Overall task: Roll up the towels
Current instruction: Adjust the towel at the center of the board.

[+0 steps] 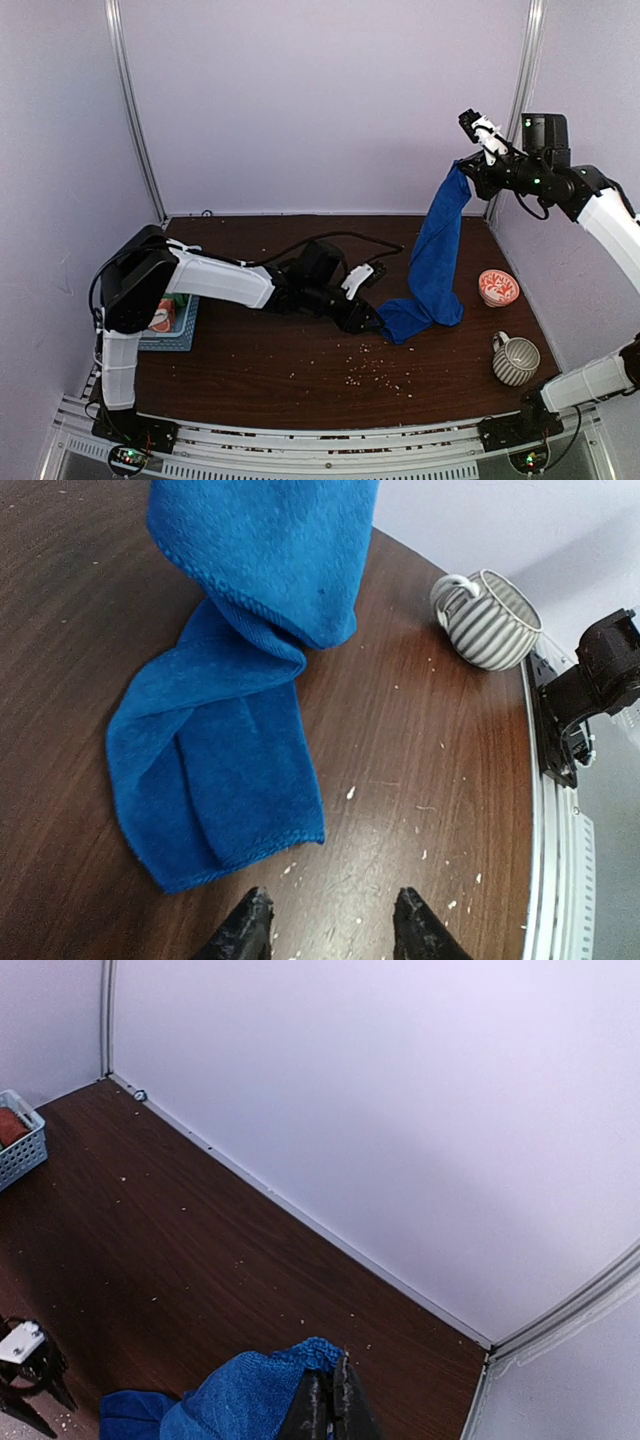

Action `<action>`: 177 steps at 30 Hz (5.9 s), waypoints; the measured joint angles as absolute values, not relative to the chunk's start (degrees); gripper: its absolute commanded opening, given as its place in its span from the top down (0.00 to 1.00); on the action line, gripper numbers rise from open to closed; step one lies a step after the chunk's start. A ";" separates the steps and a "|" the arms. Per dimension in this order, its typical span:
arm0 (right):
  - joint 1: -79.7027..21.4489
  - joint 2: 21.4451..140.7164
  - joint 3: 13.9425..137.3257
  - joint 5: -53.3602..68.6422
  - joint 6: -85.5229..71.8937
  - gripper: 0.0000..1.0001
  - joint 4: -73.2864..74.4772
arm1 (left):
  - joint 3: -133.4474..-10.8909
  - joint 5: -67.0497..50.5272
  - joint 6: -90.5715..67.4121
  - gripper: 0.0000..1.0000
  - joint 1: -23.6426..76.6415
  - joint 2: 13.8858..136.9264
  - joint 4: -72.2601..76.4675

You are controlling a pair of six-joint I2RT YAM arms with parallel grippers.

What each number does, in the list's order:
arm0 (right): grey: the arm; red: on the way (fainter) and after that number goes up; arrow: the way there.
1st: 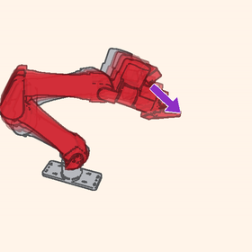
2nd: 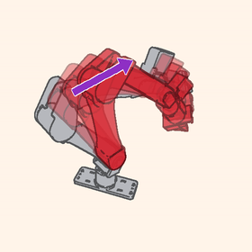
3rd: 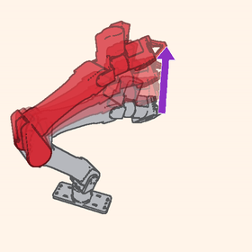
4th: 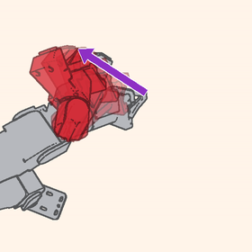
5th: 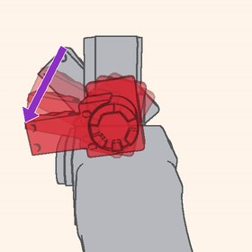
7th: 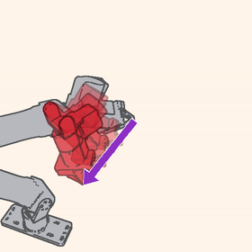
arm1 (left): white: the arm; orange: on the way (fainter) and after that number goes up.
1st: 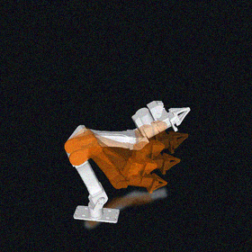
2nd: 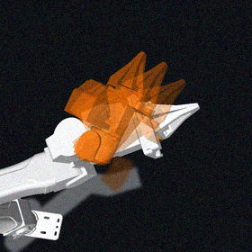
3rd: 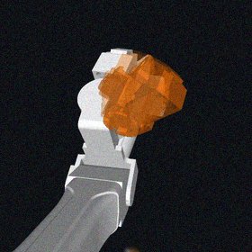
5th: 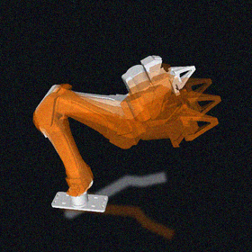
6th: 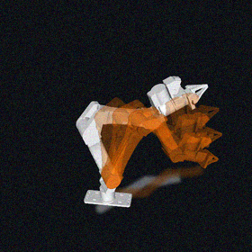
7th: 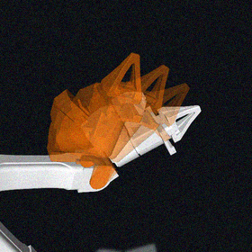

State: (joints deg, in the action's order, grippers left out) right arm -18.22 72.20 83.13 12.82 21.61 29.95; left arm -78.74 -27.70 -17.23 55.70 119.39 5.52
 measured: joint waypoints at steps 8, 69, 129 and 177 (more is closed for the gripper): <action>-16.99 71.44 82.78 12.14 20.18 1.00 29.65 | -90.30 -23.22 -17.67 0.57 59.07 129.10 2.83; -12.43 83.50 95.85 13.87 15.77 1.00 30.72 | -95.15 1.30 2.28 1.00 56.93 118.26 -13.54; -12.10 85.14 65.69 22.98 27.18 0.57 38.98 | -74.94 -10.76 -14.83 0.96 35.42 114.52 -28.05; -21.32 110.52 84.42 15.59 16.49 1.00 40.40 | -71.05 -5.93 -12.91 1.00 35.83 108.86 -25.91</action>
State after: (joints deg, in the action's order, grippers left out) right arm -21.32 110.52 84.42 15.59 16.49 40.40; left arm -71.05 -5.93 -12.91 35.83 108.86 -25.91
